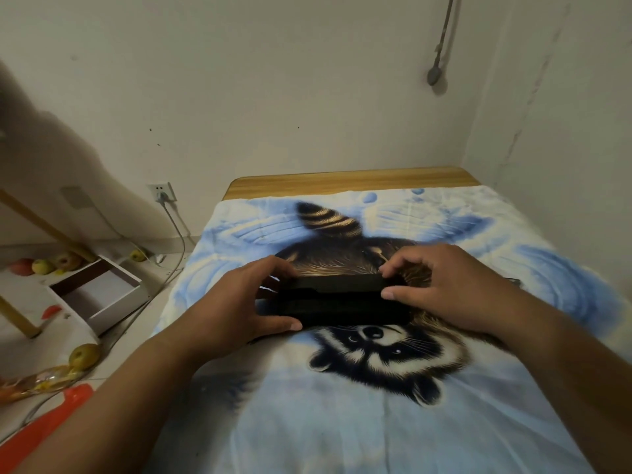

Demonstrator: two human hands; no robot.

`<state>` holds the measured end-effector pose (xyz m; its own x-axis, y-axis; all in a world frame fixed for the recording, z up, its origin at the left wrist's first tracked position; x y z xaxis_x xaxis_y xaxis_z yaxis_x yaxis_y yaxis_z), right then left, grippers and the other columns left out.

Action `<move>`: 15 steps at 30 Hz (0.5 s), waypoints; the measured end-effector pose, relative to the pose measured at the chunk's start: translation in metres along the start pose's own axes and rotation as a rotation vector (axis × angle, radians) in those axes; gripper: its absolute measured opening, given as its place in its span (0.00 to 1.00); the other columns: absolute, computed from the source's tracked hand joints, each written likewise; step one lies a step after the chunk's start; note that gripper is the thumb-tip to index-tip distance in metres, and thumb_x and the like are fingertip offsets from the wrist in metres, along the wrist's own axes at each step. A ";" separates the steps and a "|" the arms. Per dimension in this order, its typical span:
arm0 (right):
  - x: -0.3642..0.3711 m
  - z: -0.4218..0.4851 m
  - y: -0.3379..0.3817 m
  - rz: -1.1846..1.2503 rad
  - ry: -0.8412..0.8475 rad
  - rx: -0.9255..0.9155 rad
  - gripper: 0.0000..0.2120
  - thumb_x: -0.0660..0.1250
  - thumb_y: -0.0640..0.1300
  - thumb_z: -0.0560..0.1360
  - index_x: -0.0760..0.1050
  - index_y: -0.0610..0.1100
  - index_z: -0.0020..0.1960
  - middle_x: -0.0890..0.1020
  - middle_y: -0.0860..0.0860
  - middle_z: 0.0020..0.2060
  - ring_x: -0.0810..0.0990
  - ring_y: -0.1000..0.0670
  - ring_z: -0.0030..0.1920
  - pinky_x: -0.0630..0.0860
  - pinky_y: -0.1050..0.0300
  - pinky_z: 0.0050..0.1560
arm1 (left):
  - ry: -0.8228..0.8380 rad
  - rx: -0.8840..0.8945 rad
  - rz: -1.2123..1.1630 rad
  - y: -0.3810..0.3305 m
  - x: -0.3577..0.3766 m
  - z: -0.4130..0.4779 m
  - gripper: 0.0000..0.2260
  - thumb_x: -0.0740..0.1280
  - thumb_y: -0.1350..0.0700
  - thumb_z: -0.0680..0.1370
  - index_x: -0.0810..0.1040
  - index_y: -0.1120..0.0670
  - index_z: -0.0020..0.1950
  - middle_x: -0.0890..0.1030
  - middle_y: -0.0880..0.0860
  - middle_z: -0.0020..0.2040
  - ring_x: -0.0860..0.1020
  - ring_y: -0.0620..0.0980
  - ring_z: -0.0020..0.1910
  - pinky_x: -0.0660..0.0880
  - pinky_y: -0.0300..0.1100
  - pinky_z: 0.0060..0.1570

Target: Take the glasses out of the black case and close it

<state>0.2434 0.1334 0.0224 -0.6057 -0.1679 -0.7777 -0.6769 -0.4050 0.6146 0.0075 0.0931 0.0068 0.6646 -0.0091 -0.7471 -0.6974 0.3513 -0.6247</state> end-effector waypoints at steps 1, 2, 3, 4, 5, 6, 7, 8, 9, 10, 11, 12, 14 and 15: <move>0.002 -0.001 0.000 -0.008 0.010 -0.005 0.13 0.74 0.60 0.65 0.78 0.60 0.47 0.84 0.60 0.48 0.80 0.61 0.49 0.78 0.56 0.52 | 0.001 0.000 0.006 0.000 0.000 0.000 0.27 0.79 0.46 0.64 0.76 0.45 0.60 0.81 0.44 0.55 0.80 0.41 0.53 0.79 0.40 0.54; 0.005 -0.002 0.000 -0.012 0.024 -0.003 0.14 0.75 0.59 0.65 0.78 0.60 0.48 0.83 0.60 0.49 0.79 0.62 0.50 0.77 0.59 0.52 | 0.006 -0.001 0.008 0.001 0.001 0.000 0.27 0.79 0.46 0.64 0.76 0.46 0.61 0.81 0.45 0.56 0.80 0.42 0.53 0.79 0.41 0.54; 0.007 -0.003 0.002 -0.026 0.030 -0.017 0.14 0.75 0.58 0.64 0.78 0.60 0.49 0.82 0.61 0.50 0.78 0.63 0.51 0.74 0.64 0.52 | 0.010 -0.002 0.012 0.001 0.001 0.000 0.27 0.79 0.45 0.65 0.76 0.46 0.61 0.82 0.45 0.56 0.81 0.42 0.54 0.79 0.42 0.55; 0.008 -0.004 0.003 -0.043 0.035 -0.034 0.15 0.76 0.57 0.64 0.78 0.60 0.50 0.82 0.62 0.50 0.77 0.64 0.53 0.71 0.68 0.51 | 0.012 -0.001 0.014 0.001 0.001 0.000 0.27 0.78 0.45 0.65 0.76 0.46 0.61 0.82 0.46 0.56 0.81 0.43 0.54 0.79 0.42 0.55; 0.010 -0.005 0.006 -0.063 0.040 -0.057 0.16 0.77 0.56 0.64 0.78 0.59 0.51 0.81 0.63 0.51 0.75 0.65 0.54 0.69 0.71 0.50 | 0.012 0.002 0.009 0.000 0.001 0.000 0.27 0.78 0.45 0.65 0.77 0.46 0.61 0.82 0.46 0.56 0.81 0.43 0.54 0.80 0.43 0.54; 0.011 -0.005 0.008 -0.078 0.042 -0.073 0.17 0.77 0.56 0.64 0.78 0.59 0.52 0.80 0.64 0.51 0.75 0.65 0.54 0.68 0.72 0.50 | 0.016 0.007 0.012 0.000 0.002 0.000 0.26 0.78 0.45 0.65 0.77 0.46 0.61 0.82 0.45 0.56 0.81 0.43 0.53 0.80 0.44 0.54; 0.012 -0.006 0.010 -0.090 0.041 -0.091 0.18 0.77 0.55 0.64 0.78 0.59 0.53 0.79 0.64 0.51 0.75 0.64 0.54 0.68 0.72 0.50 | 0.017 0.014 0.014 0.001 0.003 0.000 0.25 0.79 0.45 0.65 0.77 0.45 0.60 0.82 0.45 0.55 0.81 0.43 0.53 0.80 0.44 0.54; 0.012 -0.006 0.010 -0.094 0.036 -0.094 0.19 0.77 0.55 0.64 0.78 0.58 0.53 0.79 0.64 0.51 0.75 0.63 0.54 0.69 0.70 0.51 | 0.020 0.008 0.018 0.001 0.003 0.000 0.25 0.79 0.45 0.65 0.77 0.45 0.60 0.82 0.45 0.55 0.81 0.43 0.53 0.80 0.44 0.54; 0.013 -0.007 0.011 -0.104 0.031 -0.105 0.19 0.77 0.55 0.65 0.77 0.58 0.54 0.78 0.64 0.52 0.75 0.62 0.54 0.70 0.68 0.53 | 0.019 0.012 0.023 0.002 0.004 0.000 0.25 0.78 0.45 0.65 0.77 0.44 0.60 0.82 0.44 0.55 0.81 0.43 0.54 0.80 0.44 0.54; 0.015 -0.007 0.011 -0.092 0.033 -0.104 0.20 0.77 0.55 0.65 0.77 0.58 0.54 0.78 0.64 0.52 0.75 0.62 0.54 0.71 0.66 0.54 | 0.022 0.002 0.016 0.004 0.004 0.000 0.24 0.78 0.44 0.65 0.77 0.43 0.60 0.82 0.43 0.55 0.81 0.42 0.54 0.80 0.43 0.54; 0.015 -0.008 0.011 -0.092 0.033 -0.109 0.20 0.76 0.55 0.65 0.77 0.58 0.55 0.78 0.63 0.53 0.75 0.61 0.55 0.71 0.64 0.55 | 0.021 0.005 0.013 0.005 0.004 0.000 0.24 0.78 0.44 0.66 0.77 0.43 0.60 0.82 0.43 0.55 0.81 0.42 0.54 0.80 0.44 0.54; 0.015 -0.008 0.013 -0.101 0.031 -0.111 0.19 0.76 0.56 0.65 0.77 0.58 0.55 0.78 0.62 0.53 0.75 0.61 0.55 0.72 0.62 0.56 | 0.030 -0.002 0.013 0.003 0.004 0.000 0.24 0.78 0.44 0.66 0.77 0.42 0.60 0.82 0.43 0.56 0.81 0.42 0.54 0.80 0.44 0.54; 0.005 -0.009 0.016 -0.068 -0.021 -0.105 0.18 0.74 0.58 0.66 0.78 0.57 0.54 0.79 0.61 0.54 0.75 0.61 0.56 0.72 0.63 0.58 | 0.020 0.006 -0.001 -0.003 0.002 -0.001 0.25 0.78 0.41 0.66 0.76 0.41 0.60 0.81 0.42 0.57 0.79 0.43 0.57 0.79 0.46 0.56; -0.003 -0.009 0.019 -0.002 -0.079 -0.094 0.16 0.73 0.58 0.67 0.78 0.56 0.53 0.80 0.60 0.54 0.76 0.61 0.55 0.72 0.63 0.58 | -0.015 0.012 -0.016 -0.007 -0.002 0.000 0.26 0.76 0.37 0.65 0.76 0.41 0.60 0.80 0.42 0.58 0.78 0.44 0.58 0.78 0.46 0.57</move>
Point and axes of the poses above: each hand's wrist, its own z-axis towards the middle knuckle, its own x-axis out of the palm, y = z × x, the point moved 10 cm from there along z, towards the middle knuckle
